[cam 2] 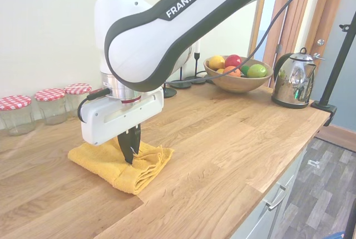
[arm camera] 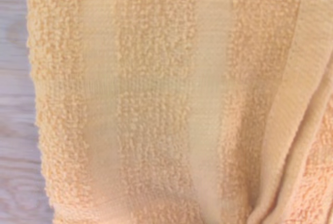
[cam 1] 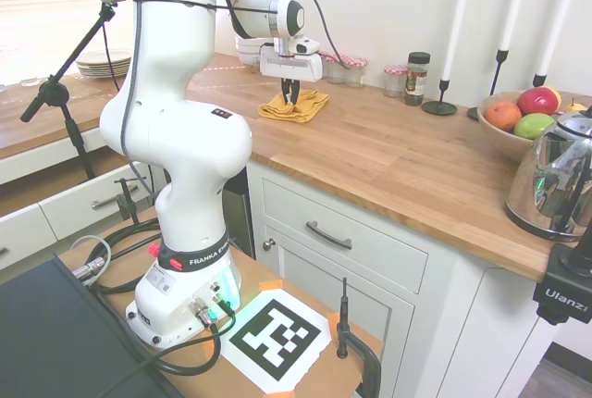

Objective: Wipe the counter

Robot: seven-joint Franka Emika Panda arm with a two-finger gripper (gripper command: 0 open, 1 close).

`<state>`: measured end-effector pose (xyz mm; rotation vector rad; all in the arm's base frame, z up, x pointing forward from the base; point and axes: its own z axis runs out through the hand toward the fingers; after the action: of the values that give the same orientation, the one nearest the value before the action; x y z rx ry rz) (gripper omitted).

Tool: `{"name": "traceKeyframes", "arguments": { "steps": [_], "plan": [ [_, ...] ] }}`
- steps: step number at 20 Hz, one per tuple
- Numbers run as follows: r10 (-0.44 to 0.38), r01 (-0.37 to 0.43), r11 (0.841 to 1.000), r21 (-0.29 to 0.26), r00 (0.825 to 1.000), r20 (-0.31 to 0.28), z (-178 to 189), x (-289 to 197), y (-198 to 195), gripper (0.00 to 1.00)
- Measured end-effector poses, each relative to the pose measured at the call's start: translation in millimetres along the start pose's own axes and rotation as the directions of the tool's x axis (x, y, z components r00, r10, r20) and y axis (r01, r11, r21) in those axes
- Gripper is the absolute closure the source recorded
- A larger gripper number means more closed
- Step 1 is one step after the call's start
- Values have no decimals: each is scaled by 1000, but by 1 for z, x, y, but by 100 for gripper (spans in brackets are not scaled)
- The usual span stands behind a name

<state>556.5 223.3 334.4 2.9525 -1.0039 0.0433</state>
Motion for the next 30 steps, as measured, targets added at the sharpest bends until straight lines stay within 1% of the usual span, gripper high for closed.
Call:
{"name": "traceKeyframes", "arguments": {
  "steps": [6, 11, 14, 20, 22, 30],
  "plan": [
    [27, -28, 1000, 7, 1000, 13, 1, 23, 14, 100],
    [58, -58, 998, 26, 998, 26, 3, 56, 42, 100],
    [80, -81, 996, 39, 996, 34, 4, 79, 72, 100],
    [126, -128, 990, 55, 991, 46, 8, 124, 155, 100],
    [135, -137, 989, 55, 990, 47, 8, 134, 177, 100],
    [155, -158, 986, 59, 987, 47, 10, 167, 235, 100]
  ]
}}
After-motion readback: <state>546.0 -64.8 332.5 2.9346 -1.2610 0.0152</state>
